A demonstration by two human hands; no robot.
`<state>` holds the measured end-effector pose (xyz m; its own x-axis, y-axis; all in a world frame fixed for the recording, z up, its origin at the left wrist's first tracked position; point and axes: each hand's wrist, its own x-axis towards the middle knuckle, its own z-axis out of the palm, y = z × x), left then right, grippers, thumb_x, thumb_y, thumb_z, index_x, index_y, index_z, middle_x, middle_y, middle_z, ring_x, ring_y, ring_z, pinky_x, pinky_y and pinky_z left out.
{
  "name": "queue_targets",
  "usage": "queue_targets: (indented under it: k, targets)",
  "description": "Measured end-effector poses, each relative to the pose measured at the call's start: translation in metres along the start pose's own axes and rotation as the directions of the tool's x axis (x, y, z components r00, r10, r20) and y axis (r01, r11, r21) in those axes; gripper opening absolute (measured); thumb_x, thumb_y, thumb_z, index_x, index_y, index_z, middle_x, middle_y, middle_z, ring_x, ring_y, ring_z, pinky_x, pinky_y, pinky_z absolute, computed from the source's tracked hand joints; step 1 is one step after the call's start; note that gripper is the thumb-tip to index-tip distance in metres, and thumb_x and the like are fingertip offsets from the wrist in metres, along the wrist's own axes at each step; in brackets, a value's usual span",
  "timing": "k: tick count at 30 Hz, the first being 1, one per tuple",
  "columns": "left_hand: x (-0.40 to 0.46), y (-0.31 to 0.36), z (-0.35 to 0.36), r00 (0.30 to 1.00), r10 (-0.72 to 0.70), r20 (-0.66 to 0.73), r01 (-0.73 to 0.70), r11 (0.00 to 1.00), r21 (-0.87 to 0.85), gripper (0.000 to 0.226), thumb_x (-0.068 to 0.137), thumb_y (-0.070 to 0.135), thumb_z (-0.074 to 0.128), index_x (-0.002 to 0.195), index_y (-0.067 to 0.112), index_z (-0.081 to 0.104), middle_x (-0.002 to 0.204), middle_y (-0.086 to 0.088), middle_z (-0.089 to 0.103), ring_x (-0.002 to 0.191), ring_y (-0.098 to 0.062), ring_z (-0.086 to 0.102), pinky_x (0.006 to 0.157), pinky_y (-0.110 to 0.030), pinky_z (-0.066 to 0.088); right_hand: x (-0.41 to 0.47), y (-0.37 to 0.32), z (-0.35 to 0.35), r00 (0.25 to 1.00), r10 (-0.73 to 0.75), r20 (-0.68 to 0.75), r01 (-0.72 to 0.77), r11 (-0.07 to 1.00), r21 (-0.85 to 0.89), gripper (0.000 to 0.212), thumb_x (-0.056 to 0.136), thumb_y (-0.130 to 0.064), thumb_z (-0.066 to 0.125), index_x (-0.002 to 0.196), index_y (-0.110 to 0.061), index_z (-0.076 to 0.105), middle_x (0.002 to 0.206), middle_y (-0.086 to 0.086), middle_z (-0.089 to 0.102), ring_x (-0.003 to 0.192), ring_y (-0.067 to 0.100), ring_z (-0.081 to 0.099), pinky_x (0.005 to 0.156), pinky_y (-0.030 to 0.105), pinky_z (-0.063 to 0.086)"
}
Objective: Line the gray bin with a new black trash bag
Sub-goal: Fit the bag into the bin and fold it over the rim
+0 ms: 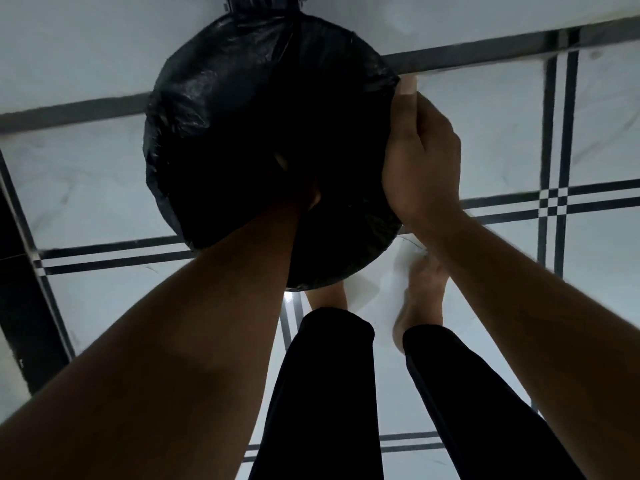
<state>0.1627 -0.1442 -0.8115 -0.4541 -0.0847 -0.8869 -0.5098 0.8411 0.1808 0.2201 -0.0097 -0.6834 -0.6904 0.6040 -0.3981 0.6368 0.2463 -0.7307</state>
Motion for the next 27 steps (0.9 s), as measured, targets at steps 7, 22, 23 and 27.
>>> queue_targets:
  k: [7, 22, 23, 27]
  targets:
    - [-0.113, 0.01, -0.044, 0.973, 0.21, -0.095, -0.183, 0.953, 0.241, 0.037, 0.099, 0.029, 0.052, 0.123, 0.009, 0.071, 0.126, -0.021, 0.071, 0.12, -0.04, 0.067, 0.098, -0.041, 0.053, 0.005, -0.025, -0.028, 0.987, 0.101, 0.124, -0.077, 0.979, -0.189, 0.054, 0.112, -0.058, 0.023, 0.093, -0.027, 0.063, 0.103, 0.003, 0.073, 0.106, 0.033, 0.067, 0.101, 0.051, 0.053]
    - [-0.146, 0.046, -0.134, 0.634, 0.529, -0.564, -0.372, 0.848, 0.377, 0.056, 0.107, 0.051, 0.028, 0.131, 0.01, 0.058, 0.13, -0.012, 0.065, 0.123, -0.034, 0.059, 0.11, -0.049, 0.04, 0.008, -0.081, -0.037, 0.946, 0.148, 0.29, -0.093, 0.976, -0.195, 0.056, 0.117, -0.053, 0.024, 0.144, -0.018, 0.059, 0.14, 0.009, 0.069, 0.129, 0.033, 0.061, 0.113, 0.053, 0.045]
    - [-0.143, 0.051, -0.143, 0.667, 0.502, -0.55, -0.358, 0.864, 0.354, 0.053, 0.108, 0.047, 0.027, 0.124, 0.009, 0.061, 0.124, -0.014, 0.068, 0.117, -0.036, 0.061, 0.104, -0.047, 0.042, 0.011, -0.082, -0.036, 0.938, 0.178, 0.298, -0.119, 0.972, -0.205, 0.059, 0.117, -0.055, 0.023, 0.143, -0.018, 0.06, 0.139, 0.009, 0.069, 0.129, 0.033, 0.061, 0.113, 0.052, 0.044]
    - [-0.125, 0.069, -0.178, 0.875, 0.291, -0.387, -0.244, 0.955, 0.167, 0.061, 0.11, 0.049, 0.026, 0.126, 0.011, 0.07, 0.135, -0.019, 0.067, 0.125, -0.038, 0.06, 0.105, -0.044, 0.044, 0.023, -0.083, -0.037, 0.923, 0.25, 0.293, -0.22, 0.967, -0.129, 0.061, 0.117, -0.057, 0.024, 0.134, -0.02, 0.069, 0.122, 0.0, 0.067, 0.114, 0.023, 0.058, 0.099, 0.034, 0.039]
